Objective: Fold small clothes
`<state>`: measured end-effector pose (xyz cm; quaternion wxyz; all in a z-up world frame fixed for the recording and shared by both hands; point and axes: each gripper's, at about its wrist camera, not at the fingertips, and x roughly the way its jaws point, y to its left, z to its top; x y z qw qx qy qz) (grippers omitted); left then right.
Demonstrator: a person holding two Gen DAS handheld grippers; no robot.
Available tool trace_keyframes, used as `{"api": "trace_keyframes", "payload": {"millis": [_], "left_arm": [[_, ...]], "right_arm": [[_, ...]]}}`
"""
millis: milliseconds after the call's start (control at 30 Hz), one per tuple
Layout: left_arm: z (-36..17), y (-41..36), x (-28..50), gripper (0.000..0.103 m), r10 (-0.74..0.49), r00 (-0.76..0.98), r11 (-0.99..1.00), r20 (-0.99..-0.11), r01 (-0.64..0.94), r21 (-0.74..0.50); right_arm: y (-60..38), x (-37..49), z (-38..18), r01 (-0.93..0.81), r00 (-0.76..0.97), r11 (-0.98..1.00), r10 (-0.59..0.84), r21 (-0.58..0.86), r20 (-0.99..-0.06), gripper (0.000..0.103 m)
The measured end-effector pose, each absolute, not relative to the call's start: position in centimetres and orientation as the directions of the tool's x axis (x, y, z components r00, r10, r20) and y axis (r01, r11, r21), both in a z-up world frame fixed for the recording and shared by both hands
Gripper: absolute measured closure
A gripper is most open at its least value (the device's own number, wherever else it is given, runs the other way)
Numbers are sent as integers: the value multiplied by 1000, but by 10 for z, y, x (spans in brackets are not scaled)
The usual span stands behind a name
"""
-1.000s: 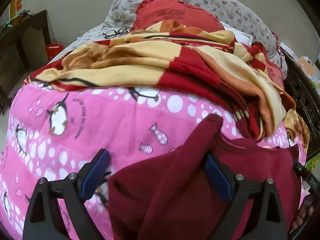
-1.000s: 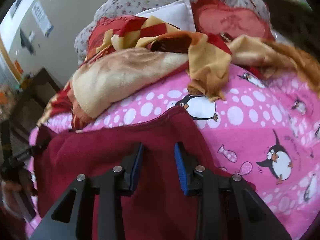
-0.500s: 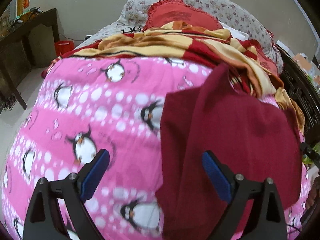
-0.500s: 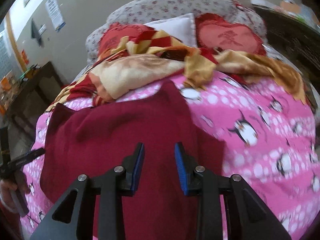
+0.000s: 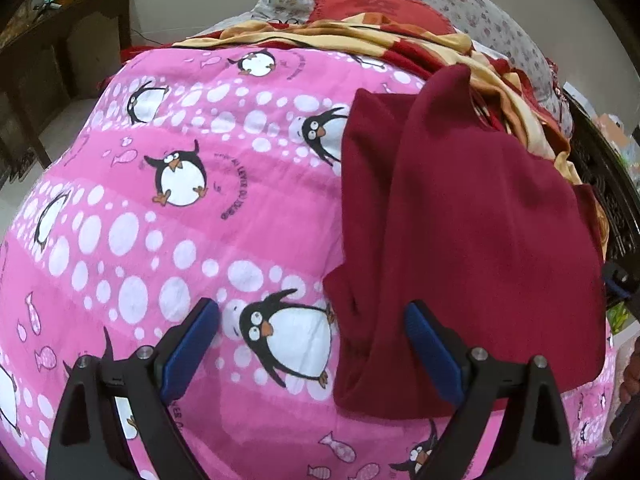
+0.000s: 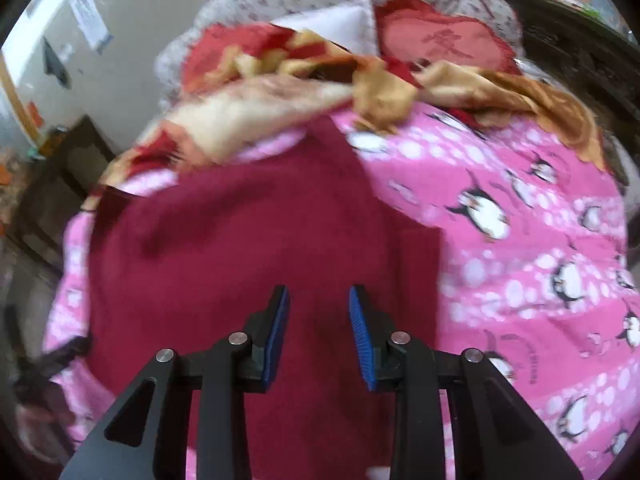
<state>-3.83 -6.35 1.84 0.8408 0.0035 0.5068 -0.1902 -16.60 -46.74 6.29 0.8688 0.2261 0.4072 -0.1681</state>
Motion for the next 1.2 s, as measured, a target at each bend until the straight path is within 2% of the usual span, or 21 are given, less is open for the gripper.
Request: {"api": "trace_keyframes", "payload": {"millis": [167, 367, 600, 833, 933, 1100, 1167, 1200], "left_arm": [[16, -59, -45, 6, -323, 429, 929, -843, 314, -196], [13, -54, -46, 6, -349, 434, 923, -830, 314, -224], [10, -49, -48, 6, -378, 437, 914, -816, 318, -252], [8, -44, -48, 4, -405, 446, 905, -798, 318, -282], [8, -45, -48, 4, -407, 446, 905, -797, 316, -285], [7, -47, -49, 2, -400, 449, 906, -799, 325, -270], [7, -47, -49, 2, -395, 453, 908, -799, 325, -265], [7, -48, -49, 2, -394, 453, 908, -800, 324, -264]], "right_arm": [[-420, -125, 86, 332, 668, 892, 8, 308, -744, 56], [-355, -51, 93, 174, 668, 946, 90, 273, -739, 57], [-318, 21, 83, 140, 655, 955, 109, 261, -748, 57], [-297, 75, 53, 141, 595, 967, 89, 212, -799, 60], [-296, 90, 40, 144, 556, 971, 79, 189, -827, 60], [-299, 78, 53, 137, 561, 969, 96, 206, -823, 60], [-295, 68, 61, 110, 570, 972, 111, 210, -814, 57], [-290, 63, 64, 87, 576, 973, 127, 215, -808, 51]]}}
